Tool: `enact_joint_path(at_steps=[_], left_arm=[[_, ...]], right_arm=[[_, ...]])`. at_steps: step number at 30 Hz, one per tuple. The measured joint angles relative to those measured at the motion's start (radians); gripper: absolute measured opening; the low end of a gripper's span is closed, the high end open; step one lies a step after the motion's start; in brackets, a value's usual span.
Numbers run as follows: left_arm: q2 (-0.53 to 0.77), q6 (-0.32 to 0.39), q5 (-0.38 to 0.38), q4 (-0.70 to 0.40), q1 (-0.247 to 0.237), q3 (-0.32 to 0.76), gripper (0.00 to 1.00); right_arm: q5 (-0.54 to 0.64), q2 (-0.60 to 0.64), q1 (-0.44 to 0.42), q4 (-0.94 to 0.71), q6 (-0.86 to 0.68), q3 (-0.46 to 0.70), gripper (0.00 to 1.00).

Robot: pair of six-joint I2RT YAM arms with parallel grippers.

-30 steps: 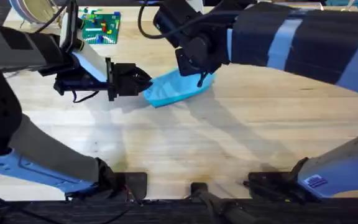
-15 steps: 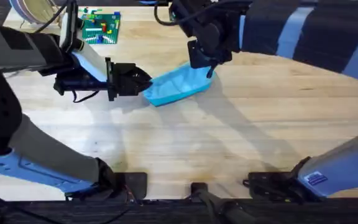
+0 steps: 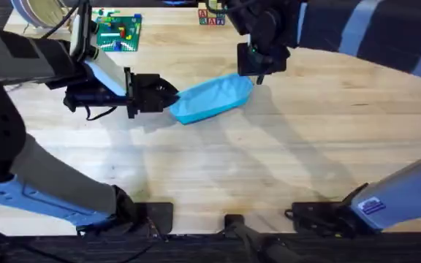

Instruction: Unzip the bag, pick up the pens from the table one at a time and place them inside, then zip the bag closed.

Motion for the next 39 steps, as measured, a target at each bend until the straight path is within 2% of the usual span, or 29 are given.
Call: enact_joint_path(at_steps=[7, 14, 16, 22, 28, 30, 33, 35, 39], left_arm=[[0.0, 0.0, 0.008, 0.003, -0.005, 0.0, 0.041], [0.0, 0.0, 0.017, 0.003, -0.015, 0.0, 0.04], [0.0, 0.0, 0.017, 0.003, -0.015, 0.0, 0.041], [0.0, 0.0, 0.0, 0.0, 0.007, 0.0, 0.04], [0.0, 0.0, -0.001, -0.004, 0.007, 0.0, 0.04], [0.0, 0.0, 0.0, -0.004, 0.007, 0.0, 0.041], [0.0, 0.0, -0.001, -0.004, 0.007, 0.0, 0.041], [0.0, 0.0, -0.001, -0.004, 0.007, 0.0, 0.04], [0.0, 0.0, -0.001, -0.004, 0.007, 0.0, 0.04]], right_arm=[[-0.084, 0.0, -0.068, -0.04, 0.078, 0.0, 0.031], [-0.166, 0.0, -0.15, -0.113, 0.241, 0.006, 0.031], [-0.225, 0.0, -0.193, -0.115, 0.284, 0.006, 0.031], [-0.108, 0.058, -0.289, -0.155, 0.304, 0.006, 0.031], [-0.09, 0.059, -0.303, -0.169, 0.298, 0.006, 0.048], [-0.073, 0.059, -0.303, -0.175, 0.295, 0.006, 0.269], [-0.043, 0.059, -0.312, -0.189, 0.291, 0.005, 0.715], [-0.027, 0.059, -0.318, -0.196, 0.287, 0.005, 0.955], [-0.019, 0.059, -0.32, -0.193, 0.286, 0.005, 0.995]])
